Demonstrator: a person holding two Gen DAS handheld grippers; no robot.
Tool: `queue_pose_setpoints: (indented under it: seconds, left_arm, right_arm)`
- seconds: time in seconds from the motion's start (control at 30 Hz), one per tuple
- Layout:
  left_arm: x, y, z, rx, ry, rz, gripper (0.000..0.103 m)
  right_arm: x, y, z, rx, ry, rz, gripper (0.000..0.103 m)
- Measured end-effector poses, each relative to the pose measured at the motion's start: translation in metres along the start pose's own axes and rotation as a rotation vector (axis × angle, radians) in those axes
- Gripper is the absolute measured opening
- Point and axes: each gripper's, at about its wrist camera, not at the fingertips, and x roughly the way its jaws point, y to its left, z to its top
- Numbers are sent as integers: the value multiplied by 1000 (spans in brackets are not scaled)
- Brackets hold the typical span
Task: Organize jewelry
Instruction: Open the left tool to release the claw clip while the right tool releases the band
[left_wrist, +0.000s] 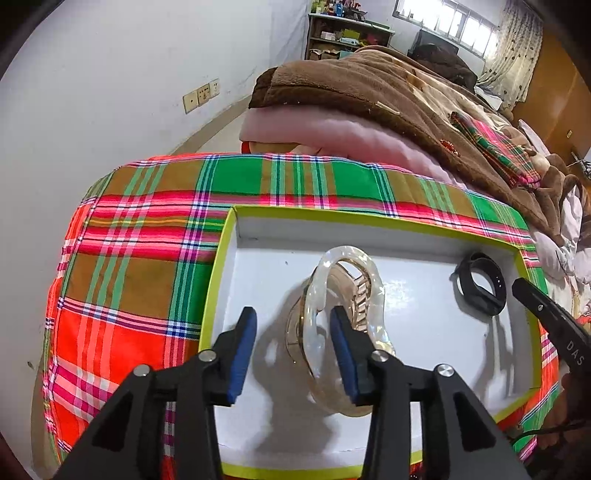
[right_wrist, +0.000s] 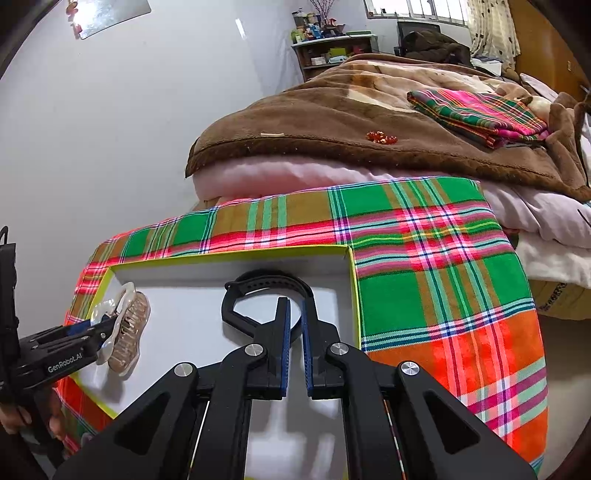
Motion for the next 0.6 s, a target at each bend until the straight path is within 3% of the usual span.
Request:
queue_pose_setpoints:
  seconds: [0.07,0.6]
  left_arm:
    - [-3,0,-1,6,-5,-3,49]
    - [-69,6,-22,-11,-139,-100,63]
  right_arm:
    - [-2,1,-1,0,-4,-1,11]
    - [-54,13,-16,-46,-94,34,15]
